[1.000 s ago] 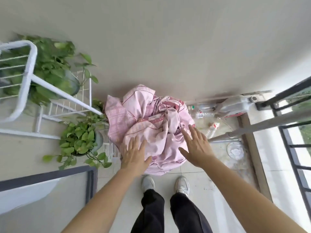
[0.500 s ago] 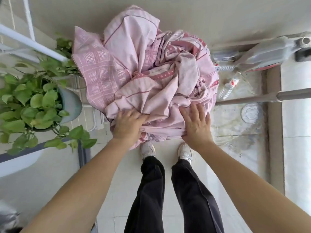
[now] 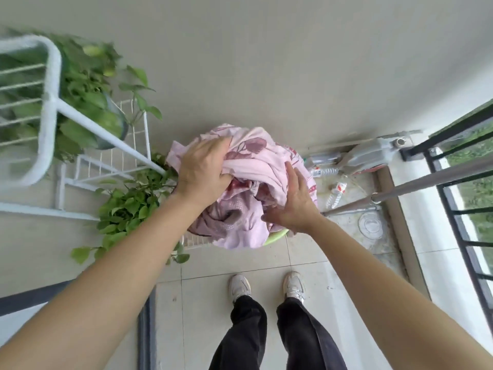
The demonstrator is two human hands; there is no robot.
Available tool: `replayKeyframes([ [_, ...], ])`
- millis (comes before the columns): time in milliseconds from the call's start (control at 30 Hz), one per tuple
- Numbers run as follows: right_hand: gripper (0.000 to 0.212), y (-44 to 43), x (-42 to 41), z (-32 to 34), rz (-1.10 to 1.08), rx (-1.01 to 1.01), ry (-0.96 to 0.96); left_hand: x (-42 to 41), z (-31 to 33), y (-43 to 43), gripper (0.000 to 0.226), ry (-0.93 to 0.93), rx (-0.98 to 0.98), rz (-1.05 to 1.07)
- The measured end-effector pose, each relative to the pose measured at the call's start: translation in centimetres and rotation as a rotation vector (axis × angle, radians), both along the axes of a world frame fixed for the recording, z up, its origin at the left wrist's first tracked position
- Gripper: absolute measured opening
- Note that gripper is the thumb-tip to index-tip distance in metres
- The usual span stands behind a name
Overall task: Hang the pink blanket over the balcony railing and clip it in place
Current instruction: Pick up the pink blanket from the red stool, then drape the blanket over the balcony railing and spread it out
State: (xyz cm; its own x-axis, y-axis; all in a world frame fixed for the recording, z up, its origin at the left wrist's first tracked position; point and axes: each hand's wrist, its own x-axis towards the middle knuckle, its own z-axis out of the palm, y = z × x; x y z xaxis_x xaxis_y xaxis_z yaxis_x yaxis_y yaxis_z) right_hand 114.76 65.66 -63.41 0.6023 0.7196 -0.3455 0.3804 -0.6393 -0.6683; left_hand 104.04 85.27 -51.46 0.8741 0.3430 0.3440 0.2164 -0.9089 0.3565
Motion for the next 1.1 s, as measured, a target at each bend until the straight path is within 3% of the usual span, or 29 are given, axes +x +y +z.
replayKeyframes([
  [100, 0.157, 1.5, 1.0, 5.5, -0.068, -0.012, -0.194, 2.1, 8.3, 1.0, 0.053, -0.165, 0.103, -0.097],
  [200, 0.146, 3.4, 2.7, 11.7, -0.177, 0.139, -0.228, 2.9, 15.7, 1.5, 0.046, -0.288, 0.217, -0.212],
  [333, 0.078, 5.1, 5.4, 21.9, -0.236, 0.141, -0.155, 2.2, 23.9, 2.1, 0.044, -0.360, 0.324, -0.230],
  [400, 0.040, 4.8, 7.0, 26.7, -0.270, 0.151, -0.233, 1.3, 26.6, 3.3, 0.057, -0.318, 0.366, -0.174],
  [467, 0.022, 3.7, 8.9, 32.0, -0.381, 0.218, -0.286, 0.4, 28.1, 5.1, 0.073, -0.185, 0.343, -0.078],
  [567, 0.026, 2.7, 10.6, 41.0, -0.538, 0.386, -0.340, -0.3, 28.7, 7.1, 0.110, 0.155, 0.282, 0.074],
  [700, 0.026, 3.2, 8.9, 51.6, -0.468, 0.659, -0.541, 0.8, 28.0, 6.2, 0.148, 0.444, 0.122, 0.035],
  [767, 0.025, 3.2, 7.4, 54.6, -0.422, 0.728, -0.617, 2.1, 28.5, 4.9, 0.154, 0.380, -0.052, -0.038],
  [933, 0.035, 1.7, 4.9, 56.6, -0.474, 0.784, -0.651, 4.4, 27.7, 0.4, 0.155, -0.016, -0.383, -0.074],
  [1033, 0.037, 0.3, 4.7, 56.9, -0.532, 0.797, -0.688, 5.2, 25.4, -3.9, 0.156, -0.021, -0.629, -0.059],
  [1100, 0.039, -1.1, 5.0, 57.1, -0.569, 0.806, -0.719, 5.7, 24.1, -6.5, 0.140, 0.038, -0.729, -0.092],
])
